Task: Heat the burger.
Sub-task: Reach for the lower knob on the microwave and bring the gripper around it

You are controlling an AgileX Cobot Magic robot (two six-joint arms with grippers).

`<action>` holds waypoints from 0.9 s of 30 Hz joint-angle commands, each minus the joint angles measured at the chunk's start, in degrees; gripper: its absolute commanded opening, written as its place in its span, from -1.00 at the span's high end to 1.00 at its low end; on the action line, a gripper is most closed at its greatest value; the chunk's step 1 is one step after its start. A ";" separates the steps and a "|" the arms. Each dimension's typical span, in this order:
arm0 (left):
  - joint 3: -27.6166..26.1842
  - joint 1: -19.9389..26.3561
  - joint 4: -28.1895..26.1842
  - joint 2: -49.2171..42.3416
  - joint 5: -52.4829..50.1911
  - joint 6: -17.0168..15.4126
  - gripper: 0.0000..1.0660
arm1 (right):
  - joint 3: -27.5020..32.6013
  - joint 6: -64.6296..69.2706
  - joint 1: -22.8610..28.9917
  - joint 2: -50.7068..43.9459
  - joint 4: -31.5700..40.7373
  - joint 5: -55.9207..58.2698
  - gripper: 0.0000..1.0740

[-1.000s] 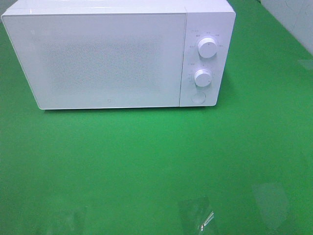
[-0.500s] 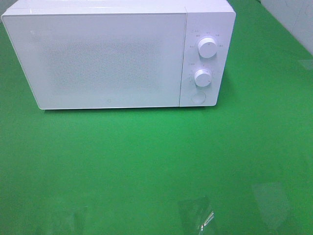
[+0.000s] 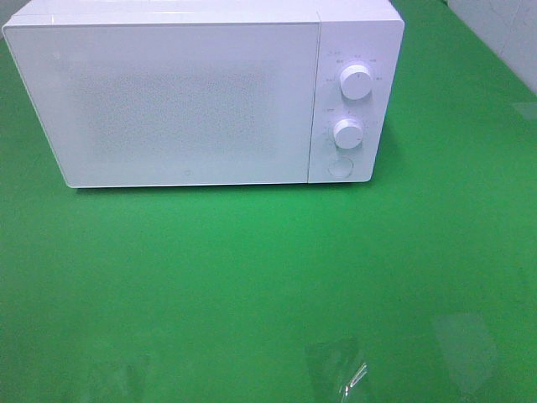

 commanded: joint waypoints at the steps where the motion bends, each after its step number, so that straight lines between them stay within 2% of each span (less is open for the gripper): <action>1: 0.17 -0.23 -0.34 -0.34 -0.57 -0.23 -0.89 | 0.11 0.46 -0.29 -1.55 0.29 -0.63 -0.41; 7: 0.17 -0.23 -0.34 -0.34 -0.57 -0.23 -0.89 | -1.26 0.46 -0.29 -1.09 0.29 -3.67 -0.41; 12: 0.17 -0.23 -0.34 -0.34 -0.57 -0.23 -0.89 | -1.38 0.06 -0.29 2.64 -0.29 -11.63 -0.41; 27: 0.17 -0.23 -0.34 -0.34 -0.57 -0.23 -0.89 | 6.36 -0.06 -0.29 12.49 -1.20 -35.18 -0.43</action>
